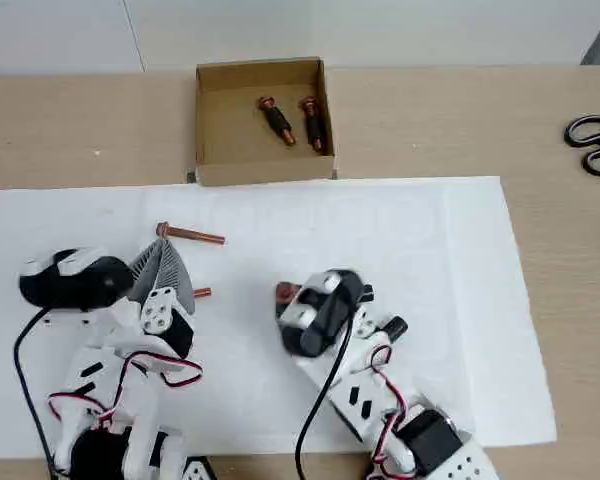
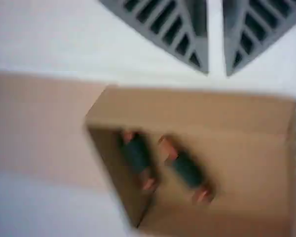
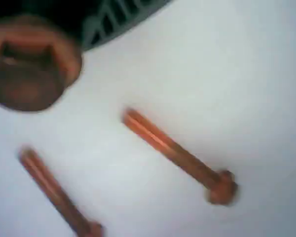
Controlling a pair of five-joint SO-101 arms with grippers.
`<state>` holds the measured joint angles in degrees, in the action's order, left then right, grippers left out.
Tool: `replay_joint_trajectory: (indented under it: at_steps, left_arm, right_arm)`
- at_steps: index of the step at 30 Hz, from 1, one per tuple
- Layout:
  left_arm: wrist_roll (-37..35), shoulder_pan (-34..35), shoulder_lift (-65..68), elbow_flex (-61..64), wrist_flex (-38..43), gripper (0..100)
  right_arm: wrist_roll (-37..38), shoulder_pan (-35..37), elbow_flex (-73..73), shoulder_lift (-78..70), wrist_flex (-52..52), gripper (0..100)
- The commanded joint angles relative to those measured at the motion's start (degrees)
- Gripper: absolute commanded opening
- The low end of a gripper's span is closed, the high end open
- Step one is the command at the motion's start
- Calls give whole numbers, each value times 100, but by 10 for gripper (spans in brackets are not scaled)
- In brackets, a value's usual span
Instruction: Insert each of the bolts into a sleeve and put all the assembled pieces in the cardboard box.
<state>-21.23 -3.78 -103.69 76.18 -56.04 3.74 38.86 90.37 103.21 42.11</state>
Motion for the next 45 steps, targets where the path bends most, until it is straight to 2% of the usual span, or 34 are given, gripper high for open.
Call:
replay_joint_trajectory:
  at_steps: [1, 5, 10, 16, 19, 26, 33, 36, 45]
  left_arm:
    - [62, 141, -53, 110, -475, 6]
    - [62, 545, 220, 136, -615, 6]
    - [62, 818, 1336, -382, -352, 6]
    - [26, 835, 3604, -1587, 141, 6]
    - [-237, 809, 4545, -2158, 141, 6]
    - [-264, 818, 6259, -2958, 123, 6]
    - [-519, 721, 6418, -3055, 123, 6]
    - [-519, 651, 6409, -2914, 123, 6]
    - [-545, 624, 6409, -2598, 141, 6]
  right_arm:
    - [-211, -479, 0, 40, 4, 2]
    - [-431, -1007, -53, 31, 4, 2]
    - [-448, -1288, -615, -347, 4, 2]
    - [-835, -1842, -1916, -2352, -40, 2]
    - [-914, -1903, -2593, -3398, -31, 2]
    - [-897, -1956, -4053, -5578, -251, 2]
    - [-862, -2000, -5776, -7829, -198, 2]
    - [-589, -2000, -6602, -8831, -136, 2]
    - [-387, -2000, -9881, -11442, 374, 3]
